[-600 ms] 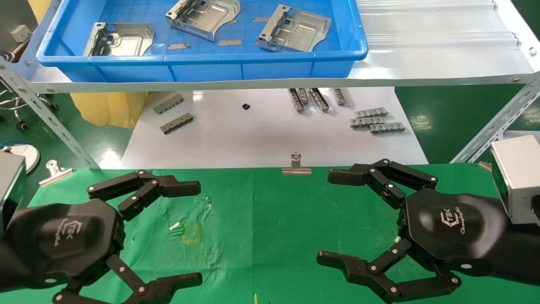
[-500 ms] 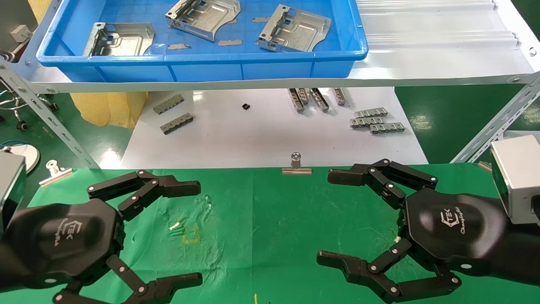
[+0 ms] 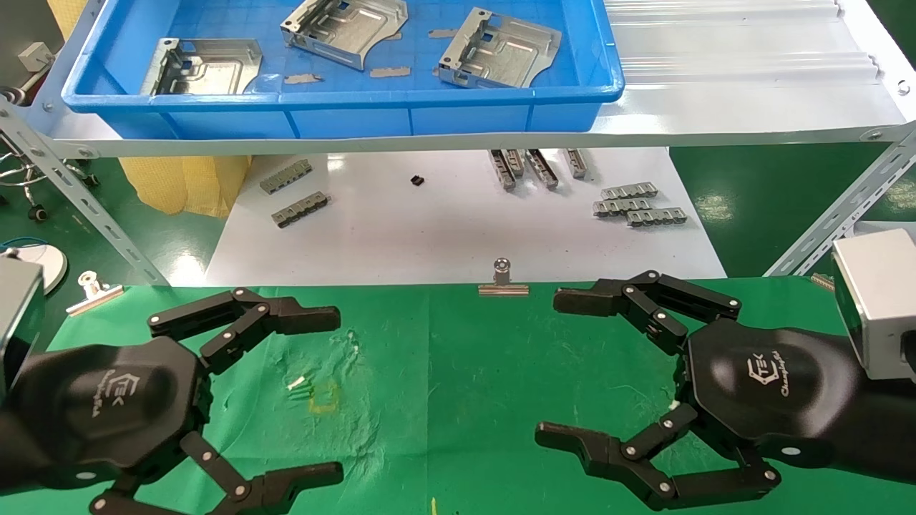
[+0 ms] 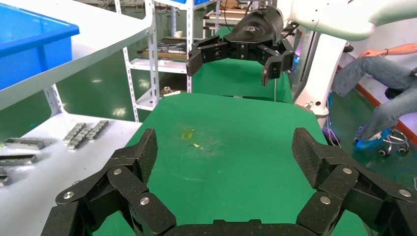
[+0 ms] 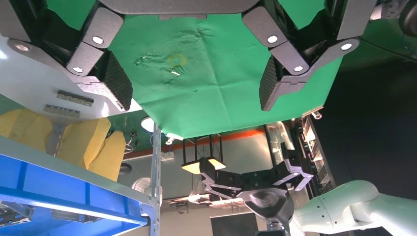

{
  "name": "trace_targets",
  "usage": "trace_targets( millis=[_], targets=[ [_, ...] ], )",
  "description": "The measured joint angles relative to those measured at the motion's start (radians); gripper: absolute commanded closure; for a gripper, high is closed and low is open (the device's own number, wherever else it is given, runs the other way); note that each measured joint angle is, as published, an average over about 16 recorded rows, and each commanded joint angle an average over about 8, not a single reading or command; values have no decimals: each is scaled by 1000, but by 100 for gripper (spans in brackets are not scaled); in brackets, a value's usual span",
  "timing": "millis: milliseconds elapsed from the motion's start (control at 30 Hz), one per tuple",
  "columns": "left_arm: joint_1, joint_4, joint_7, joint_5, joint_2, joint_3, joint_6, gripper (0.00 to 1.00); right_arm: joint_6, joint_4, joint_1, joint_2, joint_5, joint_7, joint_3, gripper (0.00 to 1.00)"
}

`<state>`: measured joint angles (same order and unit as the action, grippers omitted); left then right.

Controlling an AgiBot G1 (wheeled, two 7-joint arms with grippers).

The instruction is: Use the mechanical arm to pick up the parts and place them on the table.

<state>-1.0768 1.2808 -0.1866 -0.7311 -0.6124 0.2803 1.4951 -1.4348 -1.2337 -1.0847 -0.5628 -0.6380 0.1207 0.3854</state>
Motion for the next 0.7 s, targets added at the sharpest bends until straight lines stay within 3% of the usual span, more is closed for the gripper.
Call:
trace_targets(
  millis=[700],
  targets=[
    [0, 0, 0, 0, 0, 0, 0, 0, 0, 0, 0, 0, 0, 0, 0, 100]
  ],
)
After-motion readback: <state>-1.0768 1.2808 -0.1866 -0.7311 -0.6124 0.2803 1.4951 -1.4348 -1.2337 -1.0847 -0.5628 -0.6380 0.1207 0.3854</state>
